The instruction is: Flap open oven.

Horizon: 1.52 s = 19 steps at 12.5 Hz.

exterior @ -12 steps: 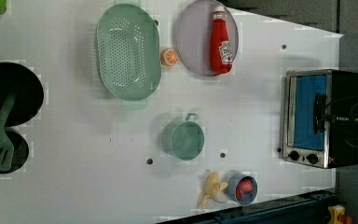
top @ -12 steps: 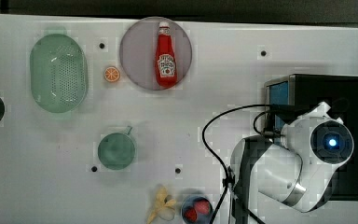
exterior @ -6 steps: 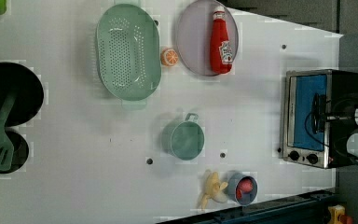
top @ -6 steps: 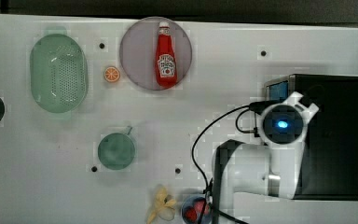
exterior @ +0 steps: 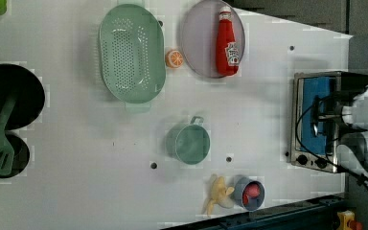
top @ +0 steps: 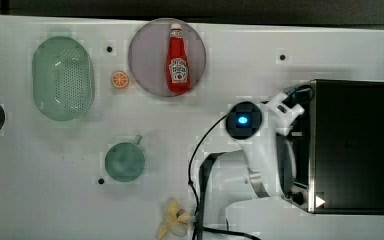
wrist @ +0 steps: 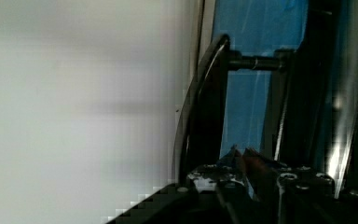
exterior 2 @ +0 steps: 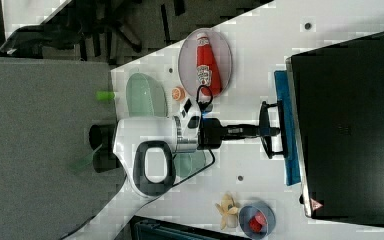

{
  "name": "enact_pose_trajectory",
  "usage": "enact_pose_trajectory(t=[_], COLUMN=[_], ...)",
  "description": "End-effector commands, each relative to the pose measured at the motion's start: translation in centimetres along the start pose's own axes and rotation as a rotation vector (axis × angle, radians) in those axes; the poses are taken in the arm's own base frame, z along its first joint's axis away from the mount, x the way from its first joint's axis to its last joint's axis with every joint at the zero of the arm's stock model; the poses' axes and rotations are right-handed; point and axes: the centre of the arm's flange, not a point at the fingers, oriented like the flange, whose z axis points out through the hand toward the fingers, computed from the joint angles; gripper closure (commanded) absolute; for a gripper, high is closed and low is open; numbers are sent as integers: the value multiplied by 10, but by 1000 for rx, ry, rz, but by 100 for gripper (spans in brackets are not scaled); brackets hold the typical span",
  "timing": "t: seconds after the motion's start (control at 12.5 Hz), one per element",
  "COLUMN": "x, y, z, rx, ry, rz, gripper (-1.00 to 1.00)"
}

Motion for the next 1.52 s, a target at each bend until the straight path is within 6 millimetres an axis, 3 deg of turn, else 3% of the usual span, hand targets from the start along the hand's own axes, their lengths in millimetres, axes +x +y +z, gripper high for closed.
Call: enact_pose_trajectory(t=[0.08,0.48,0.96,1.28,1.44,1.52], x=[10,12,17,23,34,42], y=[-99,-179,-237,-245,-247,-242], z=[11,48,93,88,66,45], rx=[-76,-290,-410,-433,-415,-395], ry=[-11,22,52,64,105,136], rz=[35,113,47,38,63,115], gripper=[65,65,65,65,65,65])
